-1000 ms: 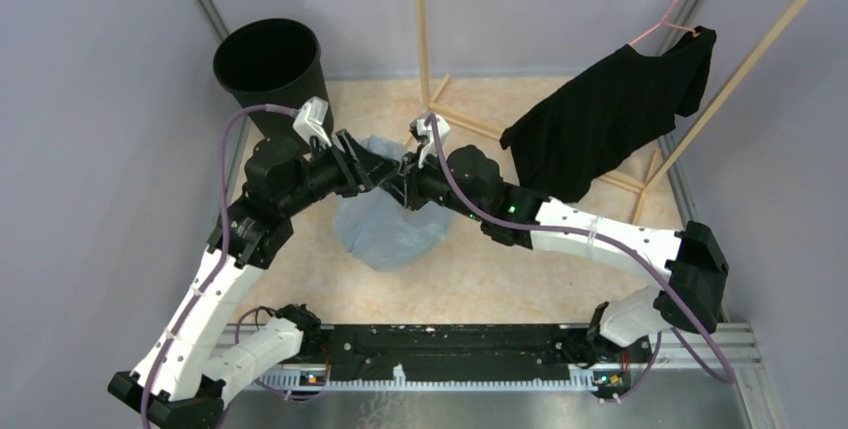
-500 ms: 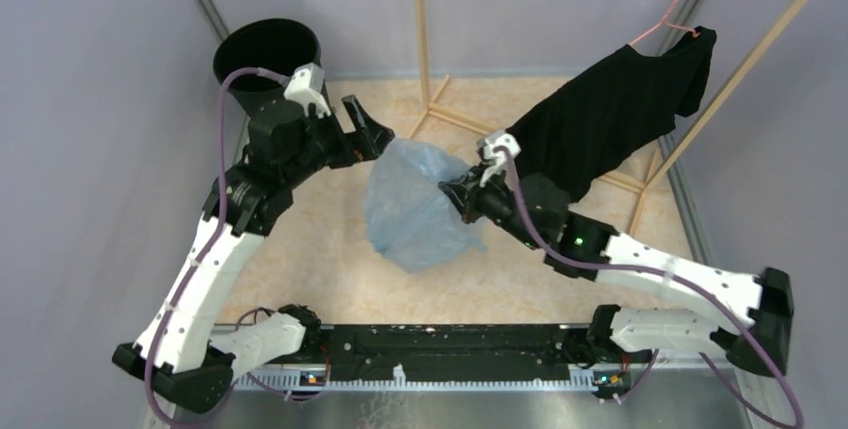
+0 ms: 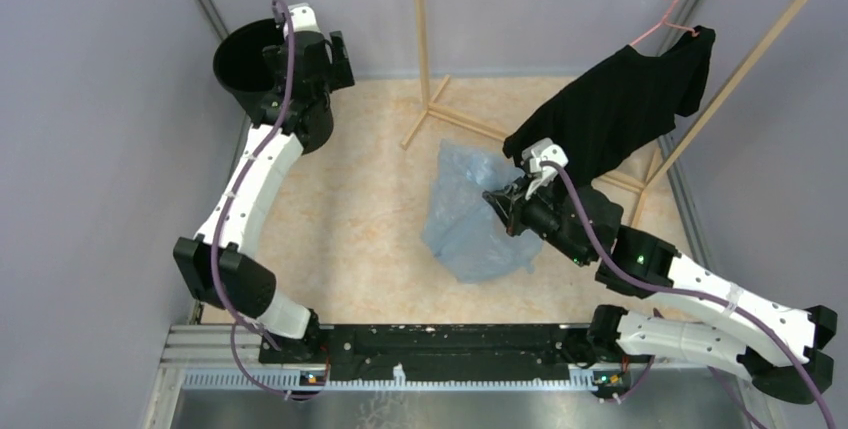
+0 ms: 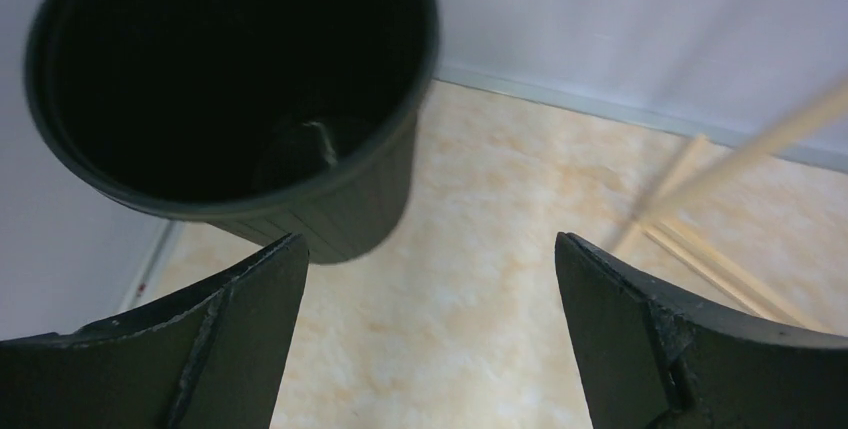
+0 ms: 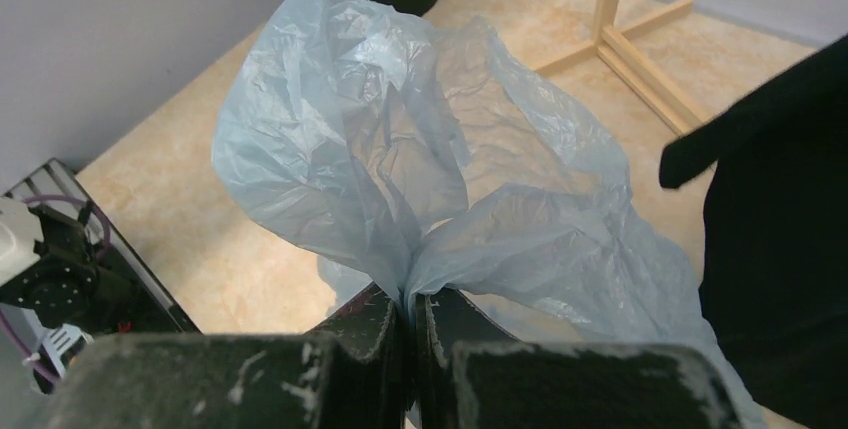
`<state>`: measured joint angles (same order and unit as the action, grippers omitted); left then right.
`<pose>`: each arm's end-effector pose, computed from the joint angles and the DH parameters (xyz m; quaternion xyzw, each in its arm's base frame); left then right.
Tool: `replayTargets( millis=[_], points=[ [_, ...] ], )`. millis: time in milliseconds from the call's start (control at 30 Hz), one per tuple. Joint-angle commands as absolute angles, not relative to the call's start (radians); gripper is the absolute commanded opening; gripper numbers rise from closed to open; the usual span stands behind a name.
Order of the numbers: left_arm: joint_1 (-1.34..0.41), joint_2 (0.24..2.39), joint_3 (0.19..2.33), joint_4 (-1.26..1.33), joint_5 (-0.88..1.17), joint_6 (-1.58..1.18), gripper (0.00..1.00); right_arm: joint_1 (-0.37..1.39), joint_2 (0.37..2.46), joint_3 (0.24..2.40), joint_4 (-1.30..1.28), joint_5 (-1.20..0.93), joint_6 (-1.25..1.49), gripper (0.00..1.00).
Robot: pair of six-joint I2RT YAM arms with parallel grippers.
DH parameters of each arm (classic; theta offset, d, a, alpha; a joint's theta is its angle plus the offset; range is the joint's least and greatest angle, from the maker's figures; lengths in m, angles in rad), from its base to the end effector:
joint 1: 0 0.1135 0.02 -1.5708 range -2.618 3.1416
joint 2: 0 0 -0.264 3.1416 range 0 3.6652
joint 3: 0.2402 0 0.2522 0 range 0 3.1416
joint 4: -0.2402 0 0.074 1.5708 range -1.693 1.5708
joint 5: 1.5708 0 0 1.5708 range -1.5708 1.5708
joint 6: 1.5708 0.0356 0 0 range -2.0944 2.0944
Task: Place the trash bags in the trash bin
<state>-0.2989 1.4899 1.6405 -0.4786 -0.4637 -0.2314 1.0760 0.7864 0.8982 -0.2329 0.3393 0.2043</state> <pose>0.3220 -0.0826 0.4386 -0.1070 0.7954 0.0318 0.5958 0.0945 0.1502 0.3743 -0.2100 0.7161 0.2890 0.5996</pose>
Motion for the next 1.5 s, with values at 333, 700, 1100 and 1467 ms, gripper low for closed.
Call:
replayTargets(
  millis=[333, 700, 1100, 1467],
  points=[
    [-0.049, 1.795, 1.895, -0.409, -0.212, -0.01, 0.98, 1.078, 0.925, 1.049, -0.262, 0.28, 0.165, 0.0],
    [-0.05, 1.85, 1.814, -0.358, -0.2, 0.084, 0.79, 1.078, 0.967, 1.095, -0.294, 0.188, 0.187, 0.0],
    [-0.161, 1.844, 1.762, -0.358, -0.287, 0.18, 0.29, 1.078, 0.901, 1.092, -0.345, 0.185, 0.21, 0.0],
    [-0.33, 1.834, 1.899, -0.574, -0.322, 0.042, 0.05, 1.079, 0.88, 1.107, -0.382, 0.222, 0.181, 0.0]
  ],
)
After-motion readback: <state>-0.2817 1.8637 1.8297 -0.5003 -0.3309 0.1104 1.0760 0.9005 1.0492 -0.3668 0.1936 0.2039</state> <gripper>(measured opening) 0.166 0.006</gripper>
